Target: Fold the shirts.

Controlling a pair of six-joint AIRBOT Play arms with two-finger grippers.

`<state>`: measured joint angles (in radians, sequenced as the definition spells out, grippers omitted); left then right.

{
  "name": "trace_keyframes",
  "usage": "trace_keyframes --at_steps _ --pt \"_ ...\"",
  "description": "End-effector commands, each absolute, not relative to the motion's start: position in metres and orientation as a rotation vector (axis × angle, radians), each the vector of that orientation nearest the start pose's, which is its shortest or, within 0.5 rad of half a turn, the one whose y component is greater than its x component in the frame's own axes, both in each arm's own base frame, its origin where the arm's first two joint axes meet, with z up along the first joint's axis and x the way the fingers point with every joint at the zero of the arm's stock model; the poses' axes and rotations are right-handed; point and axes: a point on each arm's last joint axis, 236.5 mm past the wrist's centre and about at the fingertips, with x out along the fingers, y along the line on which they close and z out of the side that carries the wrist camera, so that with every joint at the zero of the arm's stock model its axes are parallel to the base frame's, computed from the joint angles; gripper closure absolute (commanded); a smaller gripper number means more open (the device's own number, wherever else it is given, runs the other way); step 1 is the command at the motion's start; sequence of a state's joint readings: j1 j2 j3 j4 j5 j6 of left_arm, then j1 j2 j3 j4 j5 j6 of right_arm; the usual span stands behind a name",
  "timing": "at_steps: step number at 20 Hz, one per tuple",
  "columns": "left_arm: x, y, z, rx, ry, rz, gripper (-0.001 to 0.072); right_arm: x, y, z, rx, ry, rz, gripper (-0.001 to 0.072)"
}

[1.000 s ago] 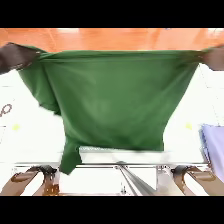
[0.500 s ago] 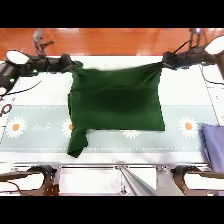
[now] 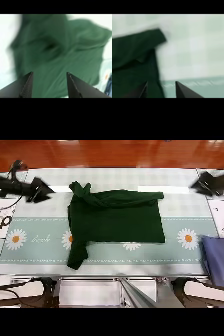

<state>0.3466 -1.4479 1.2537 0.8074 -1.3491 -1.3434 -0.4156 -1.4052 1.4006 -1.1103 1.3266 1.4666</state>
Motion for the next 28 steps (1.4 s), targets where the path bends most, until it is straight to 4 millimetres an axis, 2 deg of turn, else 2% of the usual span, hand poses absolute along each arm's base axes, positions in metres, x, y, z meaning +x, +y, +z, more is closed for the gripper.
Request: trace_keyframes --at_steps 1,3,4,6,11,17,20,25,28 --pt "0.326 0.007 -0.010 -0.823 1.428 -0.204 0.0203 0.335 -0.097 0.008 0.709 1.263 -0.111 0.0314" --pt "0.292 -0.017 -0.041 -0.903 1.503 -0.244 0.0203 0.304 -0.077 -0.034 0.779 1.285 -0.108 0.0314" --pt "0.285 -0.024 -0.054 -0.937 1.510 -0.240 0.0203 0.292 -0.063 -0.048 0.804 1.302 -0.080 0.0314" --pt "0.281 -0.028 -0.074 -0.983 1.493 -0.188 0.0203 0.278 -0.042 -0.063 0.838 1.333 -0.021 0.0314" --pt "0.297 -0.032 -0.088 -0.945 1.445 -0.128 0.0204 0.283 -0.029 -0.059 0.889 1.305 0.033 0.0314" --pt "0.289 -0.075 -0.110 -0.888 1.560 -0.193 0.0204 0.288 -0.026 -0.056 0.895 1.282 0.052 0.0314" --pt "0.288 -0.100 -0.106 -0.884 1.573 -0.269 0.0204 0.288 -0.026 -0.056 0.895 1.284 0.054 0.0314" --pt "0.262 -0.118 -0.094 -0.849 1.669 -0.403 0.0204 0.287 -0.026 -0.056 0.887 1.283 0.061 0.0314" --pt "0.239 -0.112 -0.096 -0.786 1.759 -0.417 0.0204 0.285 -0.024 -0.055 0.879 1.293 0.076 0.0314"
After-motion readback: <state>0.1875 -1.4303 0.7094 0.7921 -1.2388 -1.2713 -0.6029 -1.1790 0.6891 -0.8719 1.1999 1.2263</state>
